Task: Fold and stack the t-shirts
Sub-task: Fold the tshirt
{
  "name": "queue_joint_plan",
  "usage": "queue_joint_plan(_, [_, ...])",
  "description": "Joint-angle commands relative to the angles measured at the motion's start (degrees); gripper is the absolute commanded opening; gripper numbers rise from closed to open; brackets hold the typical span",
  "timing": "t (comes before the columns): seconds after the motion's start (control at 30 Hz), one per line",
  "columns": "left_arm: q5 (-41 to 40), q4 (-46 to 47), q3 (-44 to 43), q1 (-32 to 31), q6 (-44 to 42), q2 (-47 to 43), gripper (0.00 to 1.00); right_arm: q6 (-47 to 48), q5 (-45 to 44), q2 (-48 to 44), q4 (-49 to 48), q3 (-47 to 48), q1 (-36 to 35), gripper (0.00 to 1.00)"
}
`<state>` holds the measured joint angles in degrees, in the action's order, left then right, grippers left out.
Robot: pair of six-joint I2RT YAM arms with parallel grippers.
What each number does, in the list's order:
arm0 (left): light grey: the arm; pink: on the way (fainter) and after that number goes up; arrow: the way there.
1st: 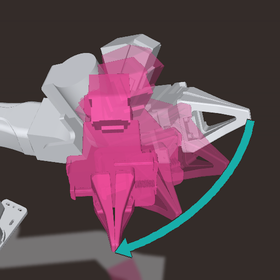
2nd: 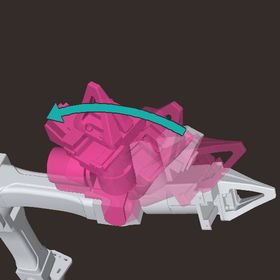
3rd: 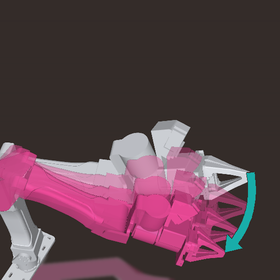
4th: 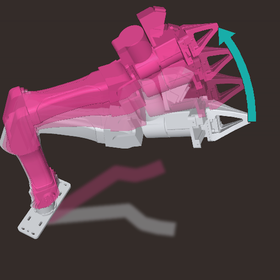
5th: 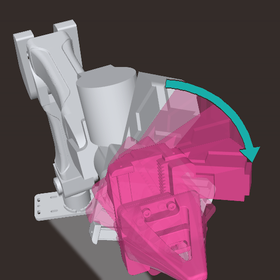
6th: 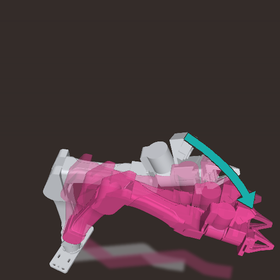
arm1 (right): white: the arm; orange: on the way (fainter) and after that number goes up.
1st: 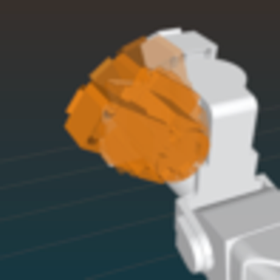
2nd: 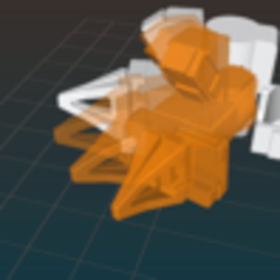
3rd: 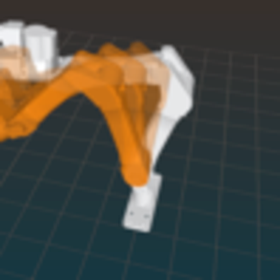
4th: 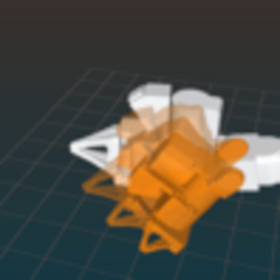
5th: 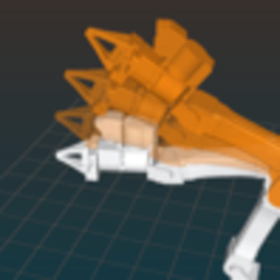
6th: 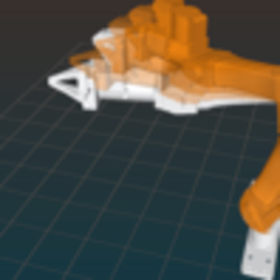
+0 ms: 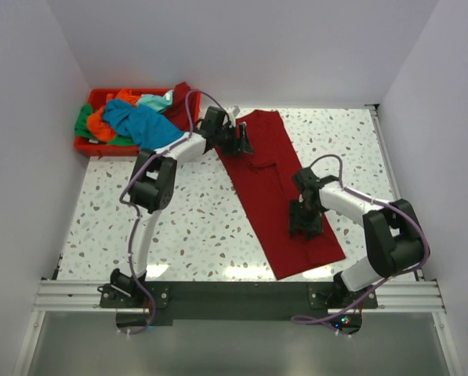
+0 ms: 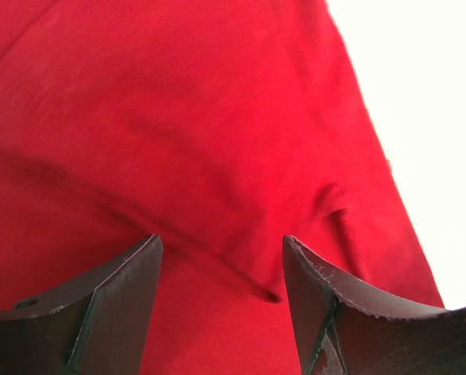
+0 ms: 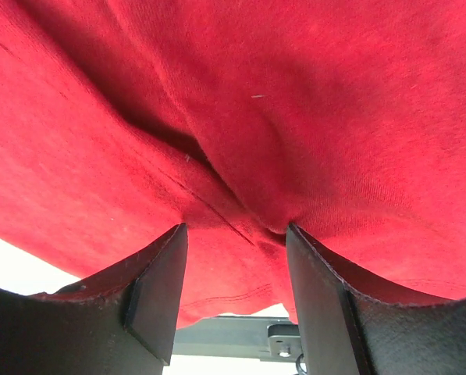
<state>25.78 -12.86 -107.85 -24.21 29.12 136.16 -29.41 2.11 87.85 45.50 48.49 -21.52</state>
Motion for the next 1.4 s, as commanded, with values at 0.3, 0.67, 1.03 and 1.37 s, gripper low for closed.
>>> queue_joint_plan(0.3, [-8.7,-4.3,0.9,1.2,-2.4,4.3,0.68,-7.3,3.4,4.3,-6.7,-1.1,-11.0,0.57])
queue_joint_plan(0.67, [-8.6,-4.0,-6.7,2.5,-14.1,8.9,0.70,-13.2,8.8,16.1,-14.9,8.9,-23.9,0.57])
queue_joint_plan(1.03, [-2.9,-2.7,-11.1,4.2,-17.8,8.3,0.72,-11.4,6.5,23.4,-11.1,22.9,-30.4,0.56])
queue_joint_plan(1.37, [-3.5,-6.0,-9.1,5.4,-18.8,-8.6,0.79,-8.9,-1.3,8.0,4.3,24.6,-30.3,0.57])
